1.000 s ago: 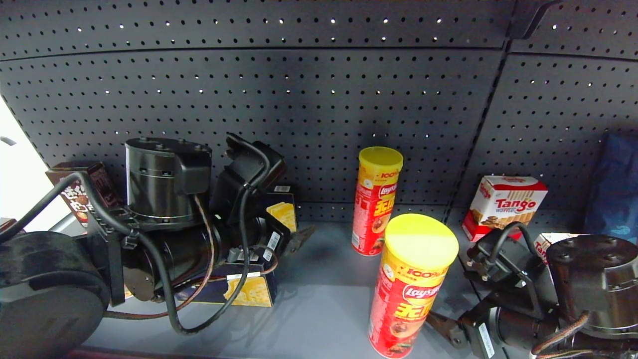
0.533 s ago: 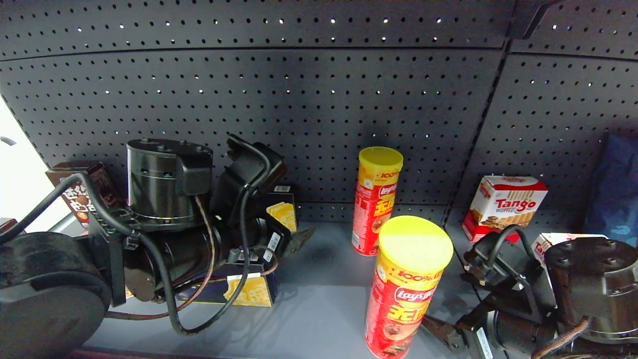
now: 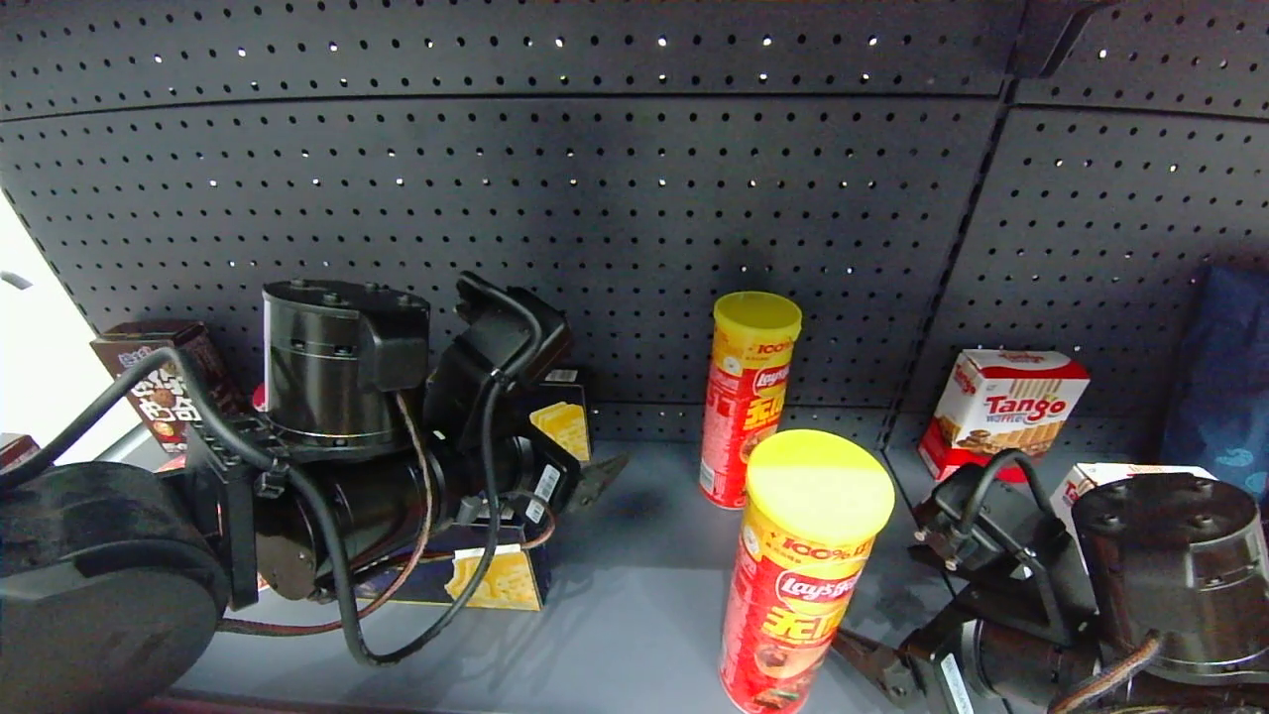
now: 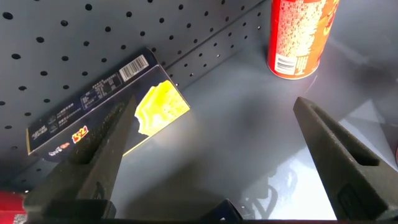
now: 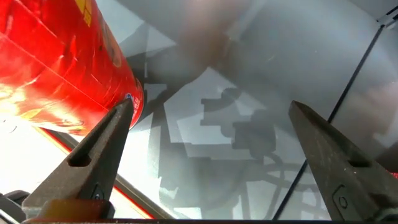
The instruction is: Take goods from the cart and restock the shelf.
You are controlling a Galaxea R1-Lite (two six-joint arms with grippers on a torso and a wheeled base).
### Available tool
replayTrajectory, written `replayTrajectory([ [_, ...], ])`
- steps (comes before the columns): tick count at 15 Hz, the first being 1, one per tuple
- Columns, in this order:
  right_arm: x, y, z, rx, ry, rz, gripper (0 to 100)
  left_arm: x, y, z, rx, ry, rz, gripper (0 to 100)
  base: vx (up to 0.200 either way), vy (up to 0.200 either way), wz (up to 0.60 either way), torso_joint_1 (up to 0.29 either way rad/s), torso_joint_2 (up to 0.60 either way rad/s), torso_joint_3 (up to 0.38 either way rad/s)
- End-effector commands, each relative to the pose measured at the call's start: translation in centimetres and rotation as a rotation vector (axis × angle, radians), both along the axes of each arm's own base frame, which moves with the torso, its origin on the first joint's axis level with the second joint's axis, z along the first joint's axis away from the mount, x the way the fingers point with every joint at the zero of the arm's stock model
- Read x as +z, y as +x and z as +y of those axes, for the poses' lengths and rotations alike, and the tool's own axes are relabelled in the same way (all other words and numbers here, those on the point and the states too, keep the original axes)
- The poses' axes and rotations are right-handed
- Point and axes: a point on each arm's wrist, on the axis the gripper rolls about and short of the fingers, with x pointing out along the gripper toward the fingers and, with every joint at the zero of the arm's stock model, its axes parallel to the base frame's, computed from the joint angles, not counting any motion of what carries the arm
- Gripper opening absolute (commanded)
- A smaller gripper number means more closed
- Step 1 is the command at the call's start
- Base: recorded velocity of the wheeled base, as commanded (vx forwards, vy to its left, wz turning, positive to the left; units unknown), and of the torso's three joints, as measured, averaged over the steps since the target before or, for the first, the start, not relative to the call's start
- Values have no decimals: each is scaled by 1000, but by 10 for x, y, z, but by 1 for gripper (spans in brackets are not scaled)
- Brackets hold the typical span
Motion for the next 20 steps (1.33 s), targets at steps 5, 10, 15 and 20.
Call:
replayTrajectory([
  [5,-1,-1,4,19,-4,4,100,-4,2,-1,-2,1,0,100,0,0,0,0,0,0],
  [10,-4,1,8,22,-2,3,100,-3,2,-1,-2,0,-1,100,0,0,0,0,0,0],
  [15,39,-5,-11,-25,135,-140,100,16,1,0,-1,-35,-56,100,0,0,0,0,0,0],
  [20,83,-22,-63,-191,266,-331,100,56,-22,34,61,-114,-176,100,0,0,0,0,0,0],
])
